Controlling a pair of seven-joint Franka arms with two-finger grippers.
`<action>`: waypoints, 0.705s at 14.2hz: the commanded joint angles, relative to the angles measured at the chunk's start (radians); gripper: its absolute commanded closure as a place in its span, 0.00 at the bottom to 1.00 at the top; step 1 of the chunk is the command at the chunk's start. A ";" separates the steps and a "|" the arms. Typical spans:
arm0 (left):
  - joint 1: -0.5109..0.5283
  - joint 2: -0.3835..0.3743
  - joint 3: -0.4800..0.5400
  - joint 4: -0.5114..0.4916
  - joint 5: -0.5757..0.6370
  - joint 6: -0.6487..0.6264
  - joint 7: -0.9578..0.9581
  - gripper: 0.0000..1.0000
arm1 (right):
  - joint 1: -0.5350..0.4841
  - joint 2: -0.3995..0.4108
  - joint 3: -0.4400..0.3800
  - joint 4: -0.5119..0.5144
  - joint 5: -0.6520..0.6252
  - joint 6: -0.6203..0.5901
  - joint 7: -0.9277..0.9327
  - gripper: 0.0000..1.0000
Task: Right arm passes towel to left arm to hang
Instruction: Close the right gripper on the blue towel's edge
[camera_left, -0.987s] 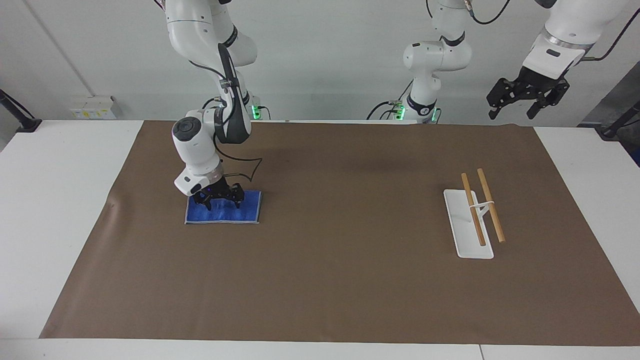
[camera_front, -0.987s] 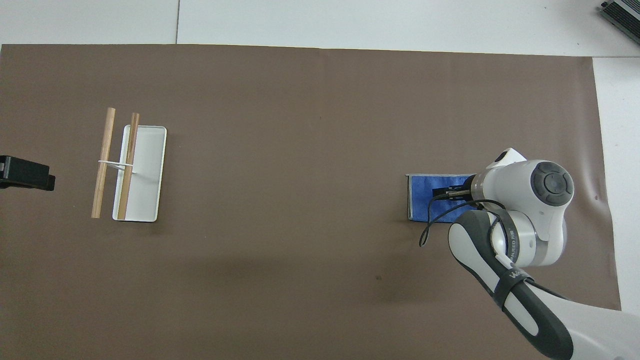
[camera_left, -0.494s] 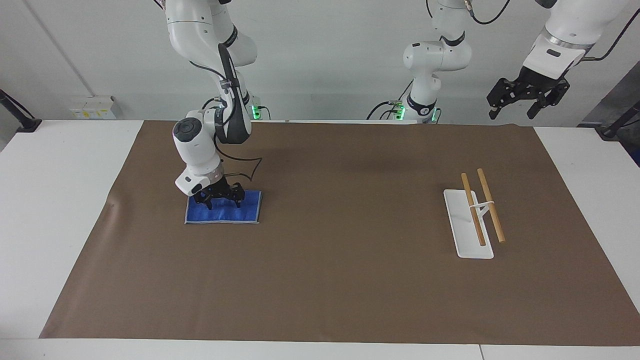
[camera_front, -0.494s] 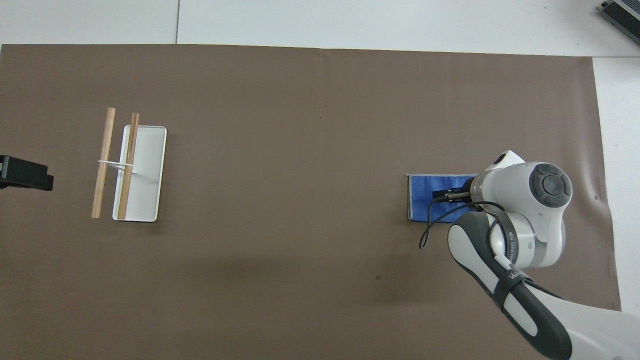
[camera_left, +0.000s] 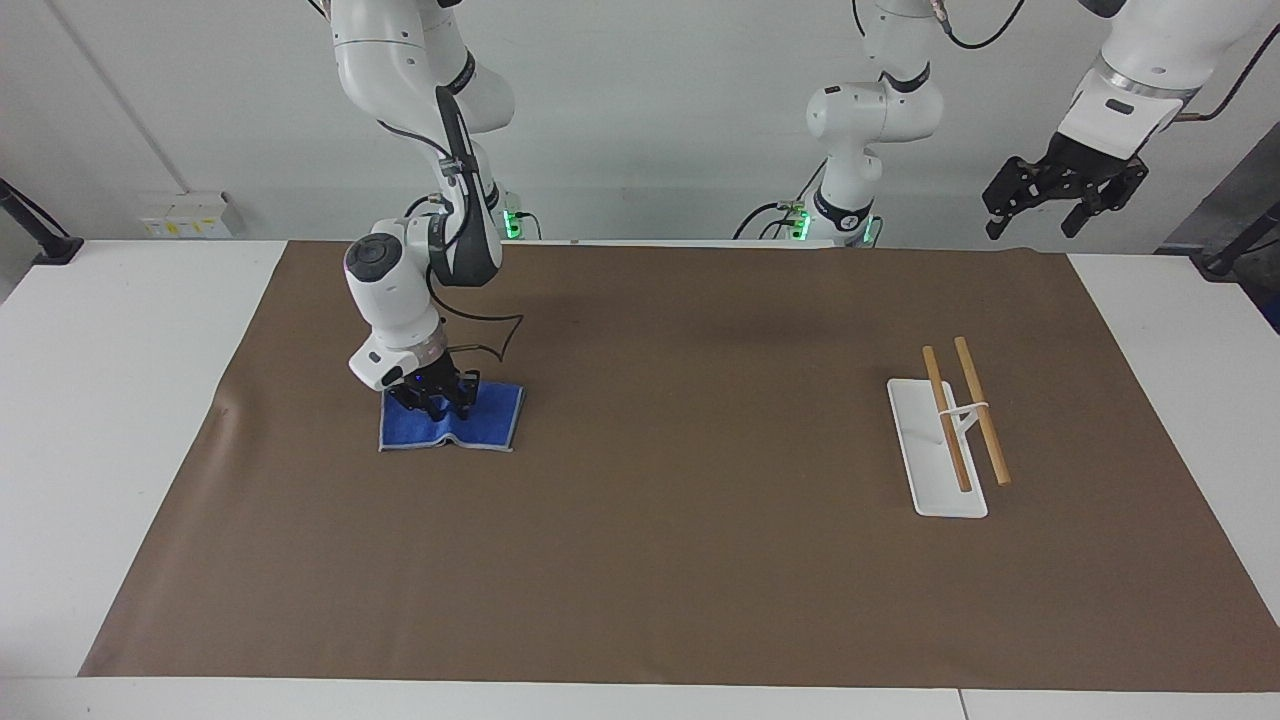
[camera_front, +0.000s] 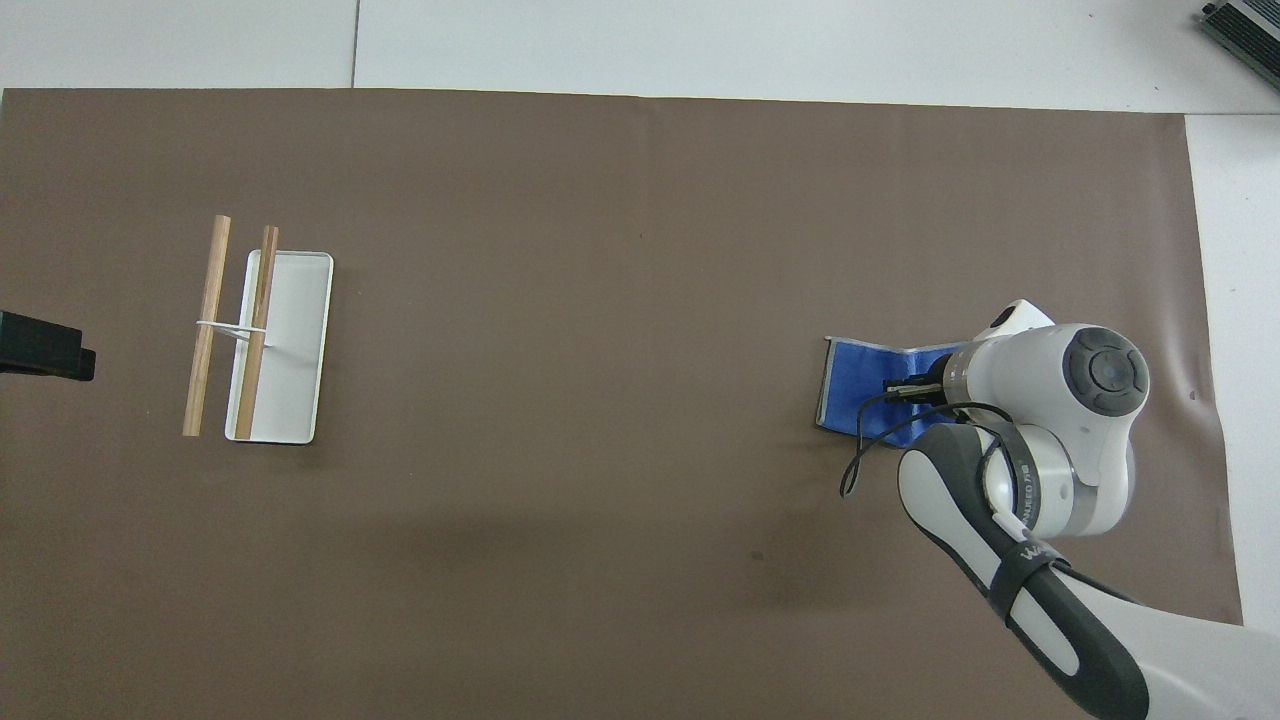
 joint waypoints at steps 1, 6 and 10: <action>0.004 -0.029 0.001 -0.030 -0.009 -0.005 -0.008 0.00 | -0.006 -0.007 0.005 -0.027 0.024 0.021 0.006 1.00; 0.004 -0.029 0.001 -0.030 -0.009 -0.005 -0.008 0.00 | -0.006 -0.007 0.007 0.093 0.028 -0.121 0.003 1.00; 0.002 -0.029 0.000 -0.030 -0.009 -0.005 -0.008 0.00 | -0.001 -0.008 0.057 0.239 0.121 -0.216 0.003 1.00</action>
